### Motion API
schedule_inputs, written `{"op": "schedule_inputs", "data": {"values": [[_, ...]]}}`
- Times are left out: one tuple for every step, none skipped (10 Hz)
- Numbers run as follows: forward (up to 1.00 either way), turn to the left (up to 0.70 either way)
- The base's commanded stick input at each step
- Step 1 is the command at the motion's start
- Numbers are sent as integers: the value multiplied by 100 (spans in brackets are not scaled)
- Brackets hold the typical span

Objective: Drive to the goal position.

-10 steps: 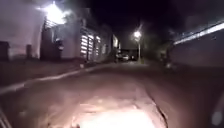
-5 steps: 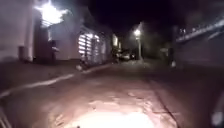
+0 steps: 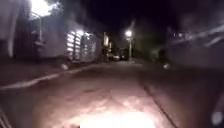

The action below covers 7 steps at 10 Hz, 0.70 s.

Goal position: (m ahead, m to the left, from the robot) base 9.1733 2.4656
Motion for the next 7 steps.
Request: {"op": "schedule_inputs", "data": {"values": [[100,0],[100,0],[100,0],[100,0],[100,0],[100,0],[100,0]]}}
